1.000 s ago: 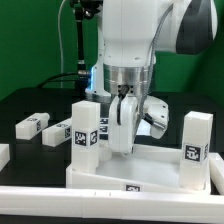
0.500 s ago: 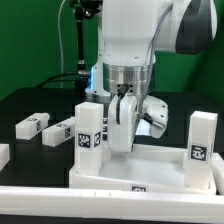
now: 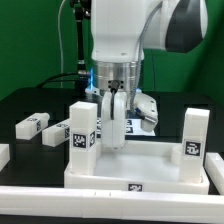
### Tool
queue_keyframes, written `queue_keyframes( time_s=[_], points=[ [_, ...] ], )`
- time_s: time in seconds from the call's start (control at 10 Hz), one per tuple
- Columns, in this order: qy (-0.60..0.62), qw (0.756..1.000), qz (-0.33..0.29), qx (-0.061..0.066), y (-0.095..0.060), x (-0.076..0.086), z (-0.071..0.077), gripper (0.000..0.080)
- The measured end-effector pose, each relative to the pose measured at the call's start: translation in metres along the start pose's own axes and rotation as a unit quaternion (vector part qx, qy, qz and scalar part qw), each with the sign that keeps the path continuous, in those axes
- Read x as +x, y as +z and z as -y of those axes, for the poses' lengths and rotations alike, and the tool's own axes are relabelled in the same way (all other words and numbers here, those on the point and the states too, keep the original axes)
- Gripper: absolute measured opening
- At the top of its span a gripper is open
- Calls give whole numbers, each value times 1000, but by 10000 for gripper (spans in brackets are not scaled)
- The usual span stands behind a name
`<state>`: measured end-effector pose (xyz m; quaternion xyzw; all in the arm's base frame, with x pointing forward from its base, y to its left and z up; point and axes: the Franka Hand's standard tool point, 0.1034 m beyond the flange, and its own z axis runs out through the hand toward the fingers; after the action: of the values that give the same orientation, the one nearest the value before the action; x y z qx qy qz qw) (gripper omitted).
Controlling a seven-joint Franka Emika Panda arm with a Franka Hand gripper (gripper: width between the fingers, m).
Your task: Assemble desk
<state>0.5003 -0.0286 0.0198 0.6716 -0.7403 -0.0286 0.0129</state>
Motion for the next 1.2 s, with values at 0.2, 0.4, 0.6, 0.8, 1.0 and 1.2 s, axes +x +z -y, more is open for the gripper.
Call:
queue_keyframes(
  time_s=[0.2,0.4,0.6,0.8,1.0,1.2],
  points=[
    [-12,1000,-2,-4,1,8,-6,70],
    [-21,1000,-3,-5,2,8,-6,70],
    [-94,996,-3,-5,2,9,-6,70],
    [-163,987,-3,-5,2,9,-6,70],
    [-238,971,-8,-5,1,20,-4,70],
    [-337,942,-9,-4,-1,34,-2,70]
  ],
)
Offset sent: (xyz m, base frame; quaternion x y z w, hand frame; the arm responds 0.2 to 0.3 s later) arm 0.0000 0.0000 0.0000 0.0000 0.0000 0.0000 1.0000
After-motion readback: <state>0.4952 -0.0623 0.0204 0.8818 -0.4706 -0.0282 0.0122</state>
